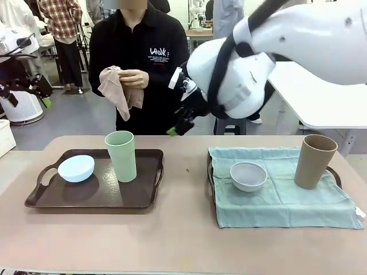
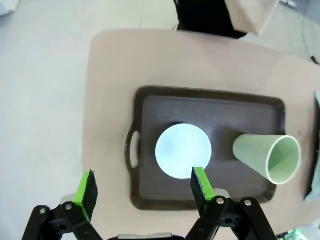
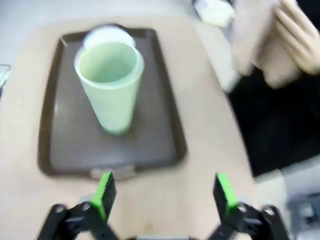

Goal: Set up a tray with a mat and arrange the tableware.
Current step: Pick up the Picnic Bowl and Reusable plastic cup from the Handle tray in front of the human's position and hold them in the air.

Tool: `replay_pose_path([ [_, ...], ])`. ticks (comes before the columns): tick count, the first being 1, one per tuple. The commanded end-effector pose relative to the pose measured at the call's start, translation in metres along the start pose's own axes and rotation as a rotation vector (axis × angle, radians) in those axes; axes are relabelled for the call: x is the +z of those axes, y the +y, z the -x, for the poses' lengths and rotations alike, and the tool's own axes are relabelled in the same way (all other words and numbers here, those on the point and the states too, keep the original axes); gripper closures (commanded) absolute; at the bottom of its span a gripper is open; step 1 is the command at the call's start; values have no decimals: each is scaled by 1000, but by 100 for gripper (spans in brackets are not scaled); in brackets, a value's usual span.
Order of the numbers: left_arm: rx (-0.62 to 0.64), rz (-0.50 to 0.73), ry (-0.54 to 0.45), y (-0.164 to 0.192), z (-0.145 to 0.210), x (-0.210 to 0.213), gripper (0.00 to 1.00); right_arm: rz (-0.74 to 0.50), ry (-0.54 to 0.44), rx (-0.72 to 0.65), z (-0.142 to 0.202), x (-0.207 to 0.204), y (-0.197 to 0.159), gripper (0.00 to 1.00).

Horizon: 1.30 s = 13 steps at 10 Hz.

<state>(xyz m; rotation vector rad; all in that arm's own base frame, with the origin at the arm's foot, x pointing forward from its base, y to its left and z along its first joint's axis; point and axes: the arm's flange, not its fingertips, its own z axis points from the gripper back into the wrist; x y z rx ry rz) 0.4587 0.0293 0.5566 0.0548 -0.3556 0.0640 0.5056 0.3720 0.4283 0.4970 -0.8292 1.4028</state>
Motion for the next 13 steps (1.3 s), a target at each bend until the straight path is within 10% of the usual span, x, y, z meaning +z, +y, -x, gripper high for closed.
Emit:
replay_pose_path([
  [1, 45, 45, 100, 11, -3, -20, 4, -313, -187, -55, 28, -41, -4, 0],
  [5, 26, 20, 117, 28, 5, -60, 4, -380, -33, -118, 29, -48, 1, 0],
  [6, 81, 24, 156, 31, 6, -53, 4, -412, -192, -107, 30, -59, 8, 0],
  [13, 17, 97, 351, 22, 25, -116, 4, -485, -174, -101, 41, -103, -1, 0],
])
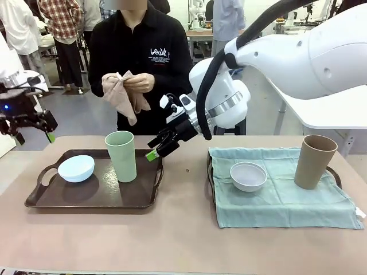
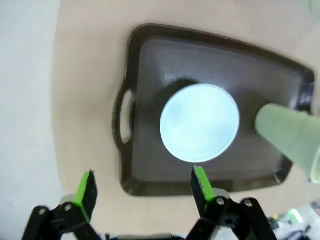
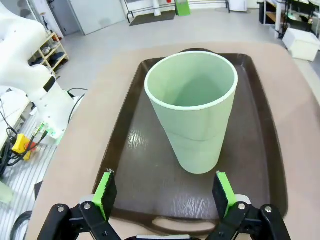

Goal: Set up a tray with a mat and arrange the tableware.
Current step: Pick up the Picnic Bowl and Reusable plastic cup from the Handle tray in front of the human's position and hold them in the air.

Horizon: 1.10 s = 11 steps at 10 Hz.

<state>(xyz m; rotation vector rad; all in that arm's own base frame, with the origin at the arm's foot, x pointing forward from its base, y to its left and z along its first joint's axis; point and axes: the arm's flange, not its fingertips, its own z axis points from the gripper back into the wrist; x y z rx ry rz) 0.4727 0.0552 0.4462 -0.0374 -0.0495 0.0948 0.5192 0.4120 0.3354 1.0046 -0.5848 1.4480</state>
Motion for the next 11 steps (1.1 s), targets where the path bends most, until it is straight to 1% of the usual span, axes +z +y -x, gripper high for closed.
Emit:
replay_pose_path([
  [1, -31, 24, 58, 1, 1, -19, 4, -40, -12, 53, -4, -15, -15, 0],
  [3, -70, -6, 68, 0, 1, -39, 4, -36, -9, 90, -8, -29, -26, 0],
  [4, -90, -15, 71, 1, 2, -50, 4, 30, 9, 98, -9, -34, -30, 0],
  [5, -126, -7, 74, -1, 5, -59, 4, 59, 11, 112, -10, -39, -32, 0],
  [6, -161, -12, 73, -5, 7, -65, 4, 54, 17, 128, -12, -45, -34, 0],
  [8, -168, -8, 71, -9, 6, -75, 4, 36, 24, 116, -13, -53, -35, 0],
  [10, -173, -4, 71, -12, 3, -81, 4, 38, 16, 129, -16, -56, -36, 0],
  [11, -182, 4, 56, -14, 1, -82, 4, 37, 14, 140, -19, -59, -36, 0],
])
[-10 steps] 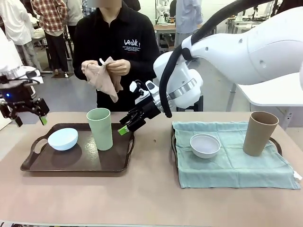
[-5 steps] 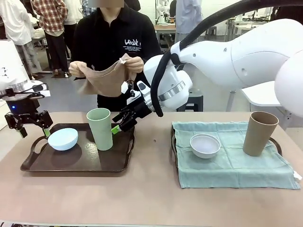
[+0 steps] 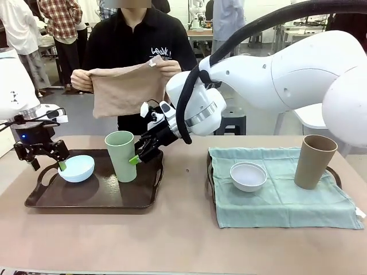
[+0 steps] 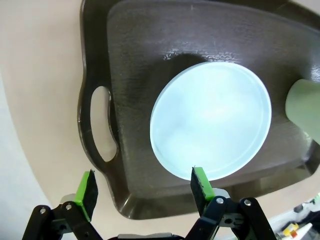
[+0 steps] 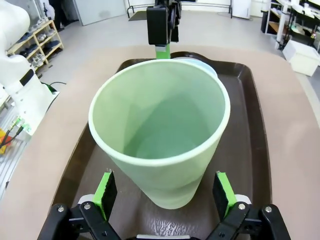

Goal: Set up a tray with a mat and arrange the tableware.
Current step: Pick up the Picnic Bowl and Reusable plastic cup from the Handle tray in front of the human's position and hold them in the air.

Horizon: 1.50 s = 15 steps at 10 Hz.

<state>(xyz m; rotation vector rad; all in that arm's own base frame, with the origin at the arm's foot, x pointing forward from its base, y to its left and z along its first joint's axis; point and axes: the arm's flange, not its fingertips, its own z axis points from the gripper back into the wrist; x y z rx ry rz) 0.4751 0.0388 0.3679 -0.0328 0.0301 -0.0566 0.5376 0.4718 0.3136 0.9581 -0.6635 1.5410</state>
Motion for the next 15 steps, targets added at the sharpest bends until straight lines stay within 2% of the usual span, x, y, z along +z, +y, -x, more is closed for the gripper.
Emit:
replay_pose_path([
  [1, -40, 24, -44, -1, -4, -3, 4, 12, 6, 34, -6, -5, -5, 0],
  [3, -8, 62, -91, -4, -9, -7, 4, 15, 12, 53, -11, -7, -6, 0],
  [10, 63, 91, -90, -7, -27, -30, 4, -4, -18, 66, -13, -18, -9, 0],
  [11, 70, 100, -92, -6, -28, -33, 15, -8, -23, 74, -11, -18, -10, 0],
  [12, 66, 110, -96, -6, -28, -34, 51, -23, -23, 85, -10, -19, -11, 59],
  [13, 64, 113, -100, -6, -28, -34, 63, -26, -21, 85, -10, -19, -10, 59],
  [14, 65, 115, -103, -5, -28, -33, 100, -26, -23, 82, -9, -19, -11, 100],
  [15, 69, 120, -106, -5, -28, -31, 100, -30, -22, 81, -9, -19, -11, 65],
])
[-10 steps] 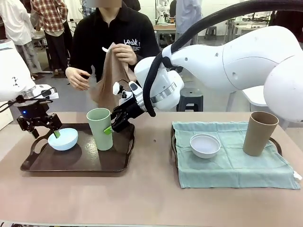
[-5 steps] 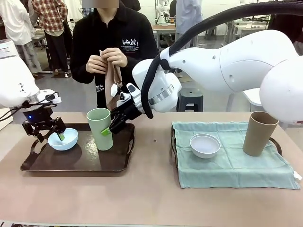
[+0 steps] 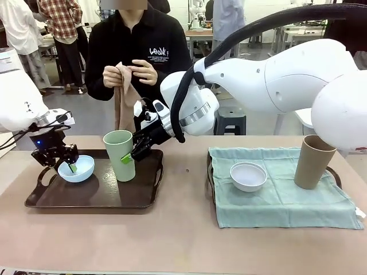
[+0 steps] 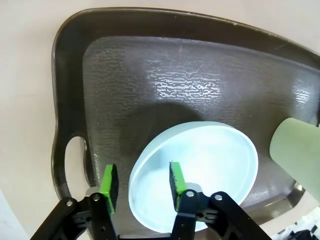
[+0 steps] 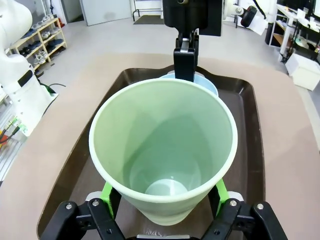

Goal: Set up a tray with a mat and arrange the tableware.
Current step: Pick up the Picnic Bowl and Reusable plastic cup from the Handle tray in front of the human's position and hold them in the air.

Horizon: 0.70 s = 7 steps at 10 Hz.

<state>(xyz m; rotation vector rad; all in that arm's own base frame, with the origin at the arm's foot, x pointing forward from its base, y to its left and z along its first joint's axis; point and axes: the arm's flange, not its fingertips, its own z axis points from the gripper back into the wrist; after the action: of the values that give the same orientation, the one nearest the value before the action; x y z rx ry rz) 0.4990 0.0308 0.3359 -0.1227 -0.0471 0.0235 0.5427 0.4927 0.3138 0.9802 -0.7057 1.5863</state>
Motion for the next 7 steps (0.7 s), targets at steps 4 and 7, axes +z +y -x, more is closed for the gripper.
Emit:
replay_pose_path([
  [4, 5, 32, -21, -1, -2, 2, 100, -25, 8, 27, 3, -2, -2, 75],
  [7, 8, 21, -15, -2, -3, 5, 100, -25, 2, 41, 3, -1, -2, 100],
])
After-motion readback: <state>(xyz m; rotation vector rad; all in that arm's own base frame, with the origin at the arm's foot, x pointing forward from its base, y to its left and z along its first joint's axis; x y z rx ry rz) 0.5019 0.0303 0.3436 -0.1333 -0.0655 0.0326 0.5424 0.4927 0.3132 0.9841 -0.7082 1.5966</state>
